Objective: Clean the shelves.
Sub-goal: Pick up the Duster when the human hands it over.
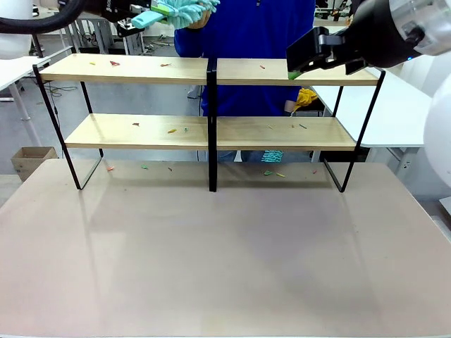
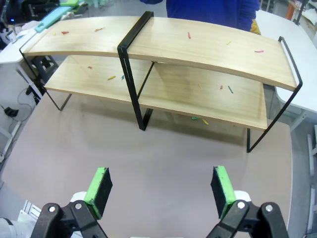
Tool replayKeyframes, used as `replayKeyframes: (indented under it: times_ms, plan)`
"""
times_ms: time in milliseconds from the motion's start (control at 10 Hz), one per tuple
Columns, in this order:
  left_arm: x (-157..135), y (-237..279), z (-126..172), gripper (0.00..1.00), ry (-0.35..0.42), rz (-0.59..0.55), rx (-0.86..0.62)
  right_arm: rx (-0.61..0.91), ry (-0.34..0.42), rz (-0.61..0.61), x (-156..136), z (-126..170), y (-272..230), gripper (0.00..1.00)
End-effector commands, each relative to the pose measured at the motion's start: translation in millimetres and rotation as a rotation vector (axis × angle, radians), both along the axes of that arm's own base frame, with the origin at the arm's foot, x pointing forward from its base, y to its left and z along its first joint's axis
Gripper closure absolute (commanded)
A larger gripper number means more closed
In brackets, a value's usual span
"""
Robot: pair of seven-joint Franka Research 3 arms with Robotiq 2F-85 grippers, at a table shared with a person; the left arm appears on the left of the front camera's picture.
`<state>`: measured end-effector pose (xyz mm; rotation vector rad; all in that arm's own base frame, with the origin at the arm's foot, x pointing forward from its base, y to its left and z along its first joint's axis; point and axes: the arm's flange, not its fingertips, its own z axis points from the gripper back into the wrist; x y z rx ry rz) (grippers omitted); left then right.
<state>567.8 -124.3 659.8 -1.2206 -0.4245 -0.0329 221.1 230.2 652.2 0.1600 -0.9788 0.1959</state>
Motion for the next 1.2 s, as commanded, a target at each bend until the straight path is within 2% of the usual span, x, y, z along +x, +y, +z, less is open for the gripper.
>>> replayKeyframes:
  times_ms: [0,200,400,500,600,800,900,1000,1100]
  plan:
    - [-51,46,24,1.00,-0.114,-0.066,0.065,0.000,-0.001,-0.004,1,0,-1,0.00]
    - [-130,135,56,1.00,-0.240,-0.093,0.231,0.000,-0.001,-0.004,1,0,-1,0.00]
    - [-204,239,59,1.00,-0.281,-0.045,0.416,0.000,-0.001,-0.004,1,0,-1,0.00]
    - [-236,287,54,1.00,-0.283,0.012,0.407,0.000,-0.001,-0.004,1,0,-1,0.00]
    - [-266,338,46,1.00,-0.288,0.123,0.336,0.000,-0.001,-0.004,1,0,-1,0.00]
    - [-303,406,24,1.00,-0.245,0.289,0.242,0.000,-0.001,-0.004,1,0,-1,0.00]
    - [-311,424,13,1.00,-0.215,0.344,0.214,0.000,-0.001,-0.004,1,0,-1,0.00]
    - [-311,431,2,1.00,-0.188,0.299,0.186,0.000,-0.001,-0.004,1,0,-1,0.00]
    - [-327,432,14,1.00,-0.206,0.304,0.268,0.000,-0.001,-0.004,1,0,-1,0.00]
